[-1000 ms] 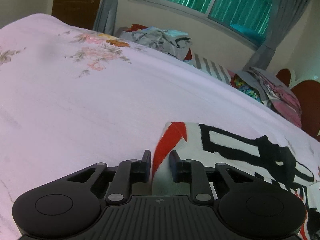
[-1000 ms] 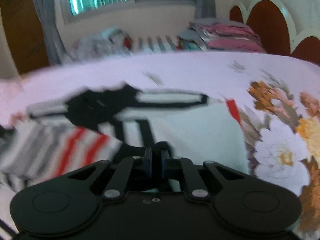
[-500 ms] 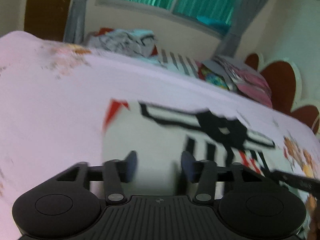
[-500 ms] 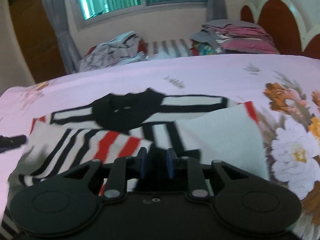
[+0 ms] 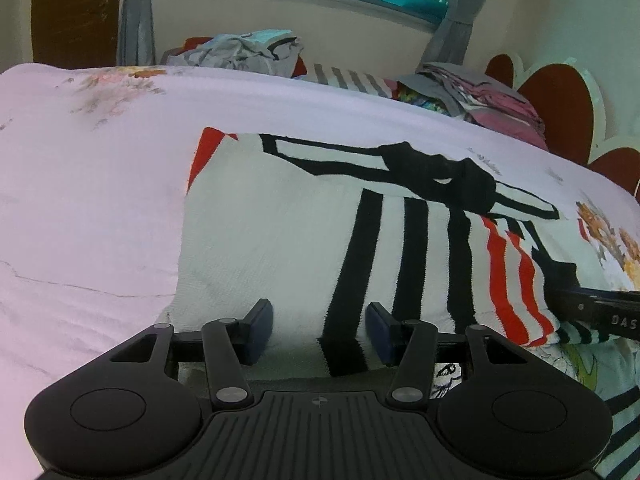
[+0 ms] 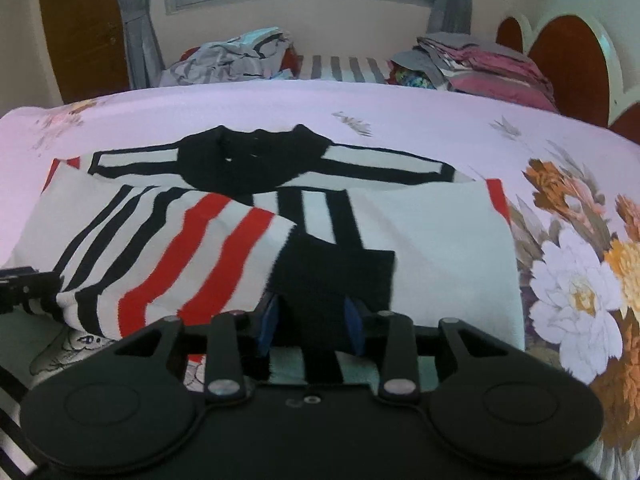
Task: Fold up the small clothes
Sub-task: 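Lift the hem with both grippers and fold it toward the collar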
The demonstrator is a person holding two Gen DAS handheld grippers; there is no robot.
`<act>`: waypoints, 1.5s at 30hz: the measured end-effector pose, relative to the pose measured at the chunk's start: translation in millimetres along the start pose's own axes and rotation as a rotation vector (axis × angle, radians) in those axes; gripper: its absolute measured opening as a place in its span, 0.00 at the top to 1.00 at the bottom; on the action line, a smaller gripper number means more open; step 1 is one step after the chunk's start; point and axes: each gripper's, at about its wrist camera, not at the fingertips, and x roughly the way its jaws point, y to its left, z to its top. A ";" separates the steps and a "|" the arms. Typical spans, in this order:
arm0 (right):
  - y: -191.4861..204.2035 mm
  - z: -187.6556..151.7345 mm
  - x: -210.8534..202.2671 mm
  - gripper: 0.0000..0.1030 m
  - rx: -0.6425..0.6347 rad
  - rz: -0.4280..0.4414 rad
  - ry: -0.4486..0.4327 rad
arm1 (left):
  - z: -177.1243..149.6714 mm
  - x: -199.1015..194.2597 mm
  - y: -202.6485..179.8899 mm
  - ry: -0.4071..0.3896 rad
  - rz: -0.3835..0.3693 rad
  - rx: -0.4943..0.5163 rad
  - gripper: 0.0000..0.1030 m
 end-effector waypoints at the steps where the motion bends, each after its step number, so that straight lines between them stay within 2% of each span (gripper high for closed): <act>1: -1.0 0.0 -3.6 0.66 0.011 0.008 -0.007 | 0.9 0.1 -1.4 0.001 0.007 0.002 0.49; 9: -5.2 -7.2 -8.3 0.65 -0.001 -0.006 0.008 | 0.6 -1.7 -4.7 0.004 0.028 -0.004 0.49; 12: -6.7 -7.4 -19.2 0.65 0.004 0.020 -0.011 | 0.4 -7.3 -7.4 -0.003 0.034 -0.013 0.49; 15: -6.9 -13.4 -22.6 0.65 0.006 0.044 0.009 | -1.4 -18.0 -10.8 -0.019 0.013 -0.041 0.49; 21: 3.1 -19.3 -32.3 0.65 0.002 0.101 0.005 | -7.3 -34.9 -32.7 -0.037 -0.029 -0.011 0.49; 26: 16.5 -15.7 -30.2 0.65 -0.026 0.113 -0.005 | -10.9 -31.0 -57.7 -0.031 -0.061 0.036 0.49; 30: 17.1 -21.9 -13.8 0.65 -0.075 0.068 0.039 | -18.8 -10.7 -56.8 0.024 -0.043 0.040 0.49; 34: 8.5 -25.9 -22.0 0.65 -0.057 0.070 0.032 | -24.6 -17.2 -59.3 0.012 -0.032 0.072 0.49; 39: 11.8 -38.5 -35.4 0.63 -0.008 0.141 0.045 | -32.9 -31.7 -65.3 0.019 -0.047 0.050 0.49; 45: 29.3 -57.3 -44.6 0.62 -0.094 0.181 0.056 | -58.8 -40.5 -72.0 0.054 -0.036 0.083 0.49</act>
